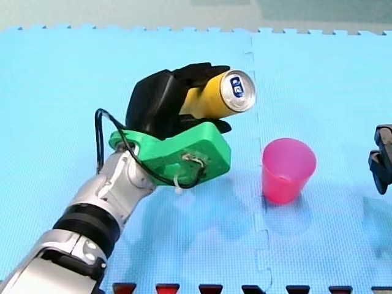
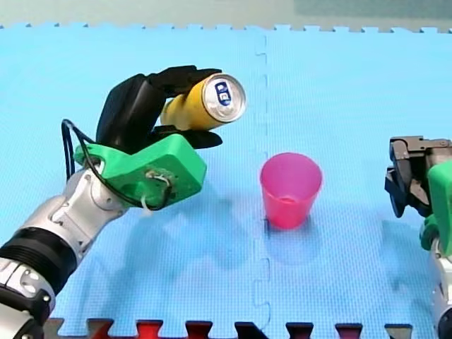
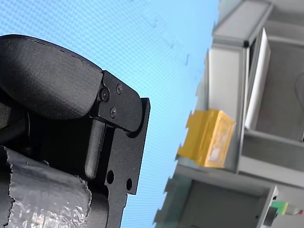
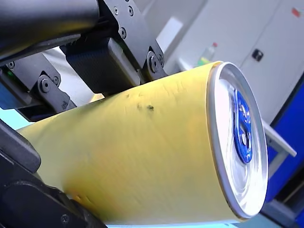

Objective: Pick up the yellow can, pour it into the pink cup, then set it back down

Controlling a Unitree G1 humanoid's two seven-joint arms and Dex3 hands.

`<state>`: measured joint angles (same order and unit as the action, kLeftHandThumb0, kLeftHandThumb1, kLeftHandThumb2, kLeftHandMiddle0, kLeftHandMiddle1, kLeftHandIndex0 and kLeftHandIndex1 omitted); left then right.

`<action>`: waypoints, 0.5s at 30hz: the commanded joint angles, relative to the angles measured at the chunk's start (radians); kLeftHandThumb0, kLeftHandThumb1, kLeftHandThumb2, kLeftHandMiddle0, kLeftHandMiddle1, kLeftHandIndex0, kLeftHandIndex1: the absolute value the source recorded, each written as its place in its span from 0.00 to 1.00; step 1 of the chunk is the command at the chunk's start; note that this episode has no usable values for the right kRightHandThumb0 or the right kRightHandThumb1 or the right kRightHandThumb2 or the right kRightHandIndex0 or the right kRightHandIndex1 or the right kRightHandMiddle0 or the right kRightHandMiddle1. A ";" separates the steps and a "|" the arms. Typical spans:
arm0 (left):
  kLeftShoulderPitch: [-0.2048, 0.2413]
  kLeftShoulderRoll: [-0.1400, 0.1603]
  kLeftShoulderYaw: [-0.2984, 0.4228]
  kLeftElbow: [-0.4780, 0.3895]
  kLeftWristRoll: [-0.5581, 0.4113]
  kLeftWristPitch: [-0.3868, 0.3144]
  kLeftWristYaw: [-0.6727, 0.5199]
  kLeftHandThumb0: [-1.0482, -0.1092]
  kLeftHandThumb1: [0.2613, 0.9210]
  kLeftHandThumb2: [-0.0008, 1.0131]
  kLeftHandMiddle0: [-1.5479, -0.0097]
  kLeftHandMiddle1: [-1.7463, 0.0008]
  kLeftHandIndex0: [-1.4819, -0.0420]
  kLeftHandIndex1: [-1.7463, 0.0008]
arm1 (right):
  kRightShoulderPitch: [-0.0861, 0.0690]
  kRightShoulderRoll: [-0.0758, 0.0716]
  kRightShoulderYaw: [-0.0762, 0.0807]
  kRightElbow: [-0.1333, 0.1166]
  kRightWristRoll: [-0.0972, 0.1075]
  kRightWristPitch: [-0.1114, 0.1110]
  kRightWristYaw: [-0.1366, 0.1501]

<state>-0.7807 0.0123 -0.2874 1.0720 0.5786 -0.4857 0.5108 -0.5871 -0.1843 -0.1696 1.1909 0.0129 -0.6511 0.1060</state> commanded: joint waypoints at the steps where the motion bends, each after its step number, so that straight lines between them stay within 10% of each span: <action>1: -0.024 -0.006 -0.026 0.004 0.015 0.006 0.028 0.72 0.79 0.00 0.15 0.99 0.18 1.00 | -0.004 0.002 0.001 -0.002 0.001 0.004 -0.003; 15: -0.066 0.007 -0.181 0.048 0.160 0.051 0.192 0.70 0.80 0.00 0.14 0.99 0.17 1.00 | 0.001 0.022 0.010 -0.012 -0.004 0.001 -0.020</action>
<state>-0.8305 0.0124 -0.4527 1.1164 0.7289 -0.4375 0.6847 -0.5877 -0.1625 -0.1606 1.1803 0.0096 -0.6505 0.0883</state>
